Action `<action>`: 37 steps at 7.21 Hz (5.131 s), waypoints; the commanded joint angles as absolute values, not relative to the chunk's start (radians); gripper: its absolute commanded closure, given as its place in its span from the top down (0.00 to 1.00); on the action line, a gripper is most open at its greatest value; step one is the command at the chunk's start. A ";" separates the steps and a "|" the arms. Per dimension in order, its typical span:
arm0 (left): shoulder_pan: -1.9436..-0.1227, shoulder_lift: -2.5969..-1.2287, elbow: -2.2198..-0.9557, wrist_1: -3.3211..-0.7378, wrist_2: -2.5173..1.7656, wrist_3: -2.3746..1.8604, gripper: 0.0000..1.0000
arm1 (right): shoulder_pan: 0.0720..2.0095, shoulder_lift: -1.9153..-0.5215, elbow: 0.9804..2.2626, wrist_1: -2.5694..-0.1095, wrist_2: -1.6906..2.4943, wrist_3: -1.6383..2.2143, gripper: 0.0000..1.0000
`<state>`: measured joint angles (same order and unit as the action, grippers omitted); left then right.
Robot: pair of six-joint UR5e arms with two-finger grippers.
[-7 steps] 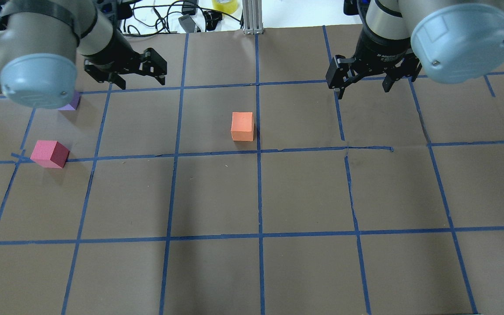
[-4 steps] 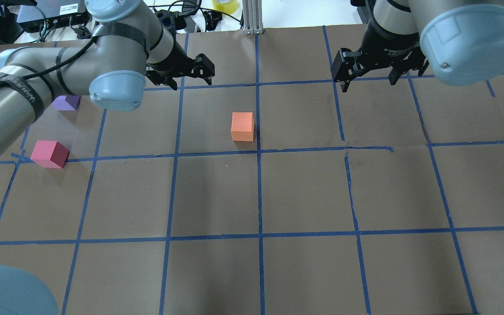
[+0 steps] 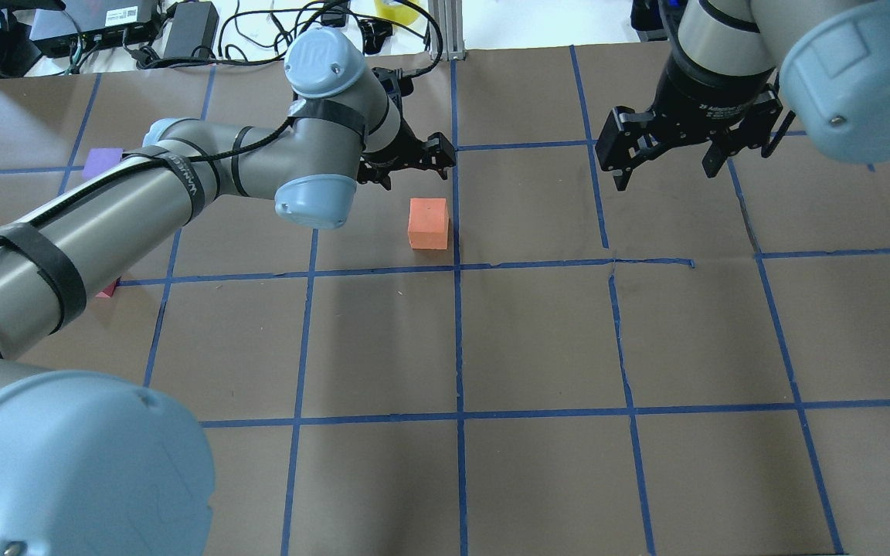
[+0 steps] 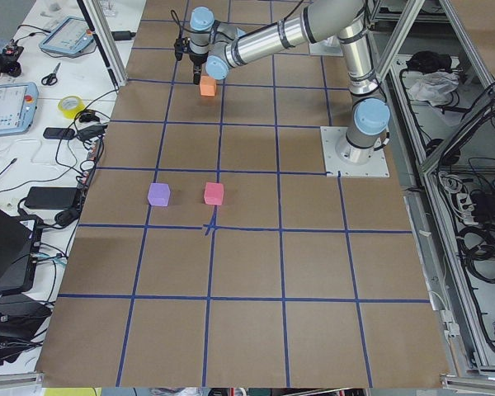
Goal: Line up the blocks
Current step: 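Raise the right gripper back while the left gripper reaches toward the orange cube, then grasp the orange cube with the left gripper and lift it, then carry the orange cube with the left gripper between the purple and pink cubes, then lower the orange cube into line and open the left gripper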
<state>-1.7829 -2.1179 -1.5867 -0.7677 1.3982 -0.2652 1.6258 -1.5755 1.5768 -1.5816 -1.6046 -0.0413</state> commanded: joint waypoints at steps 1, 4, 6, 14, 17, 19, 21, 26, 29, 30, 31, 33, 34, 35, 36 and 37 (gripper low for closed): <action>-1.804 -2.150 -1.601 -0.762 1.399 -0.311 1.00 | 1.623 -1.582 1.575 -1.543 -1.611 -0.063 1.00; -1.827 -2.162 -1.615 -0.764 1.434 -0.322 0.15 | 1.594 -1.594 1.577 -1.539 -1.612 -0.124 1.00; -1.821 -2.129 -1.603 -0.808 1.445 -0.341 0.00 | 1.594 -1.595 1.577 -1.514 -1.615 -0.124 1.00; -1.191 -2.043 -1.533 -1.032 1.447 0.383 0.00 | 1.595 -1.594 1.577 -1.526 -1.617 -0.124 1.00; -1.093 -2.071 -1.505 -1.022 1.453 0.489 0.00 | 1.595 -1.597 1.575 -1.522 -1.614 -0.126 1.00; -1.030 -2.077 -1.511 -1.022 1.450 0.596 0.00 | 1.595 -1.597 1.575 -1.532 -1.615 -0.124 1.00; -1.025 -2.101 -1.508 -1.019 1.453 0.572 0.00 | 1.595 -1.597 1.577 -1.534 -1.615 -0.126 1.00; -1.015 -2.141 -1.522 -1.003 1.440 0.535 0.00 | 1.597 -1.597 1.575 -1.532 -1.617 -0.124 1.00; -1.015 -2.178 -1.531 -0.927 1.443 0.581 0.65 | 1.597 -1.597 1.575 -1.535 -1.617 -0.124 1.00; -1.015 -2.184 -1.529 -0.910 1.454 0.628 1.00 | 1.595 -1.597 1.577 -1.536 -1.615 -0.124 1.00; -1.015 -2.157 -1.531 -0.925 1.462 0.620 1.00 | 1.597 -1.597 1.575 -1.536 -1.615 -0.124 1.00; -1.040 -2.026 -1.513 -1.087 1.595 0.617 1.00 | 1.595 -1.597 1.577 -1.536 -1.615 -0.124 1.00; -1.069 -1.911 -1.505 -1.256 1.595 0.582 1.00 | 1.595 -1.597 1.577 -1.536 -1.615 -0.126 1.00; -1.122 -1.814 -1.496 -1.382 1.594 0.439 1.00 | 1.595 -1.597 1.577 -1.536 -1.615 -0.124 1.00; -1.252 -1.742 -1.497 -1.464 1.580 0.281 1.00 | 1.595 -1.597 1.577 -1.536 -1.615 -0.124 1.00; -1.454 -1.720 -1.494 -1.463 1.583 0.044 1.00 | 1.595 -1.597 1.577 -1.534 -1.617 -0.123 1.00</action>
<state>-1.2505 -1.7765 -1.4974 -1.4151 1.5844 0.2931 1.5954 -1.5969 1.5769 -1.5353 -1.6156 -0.1241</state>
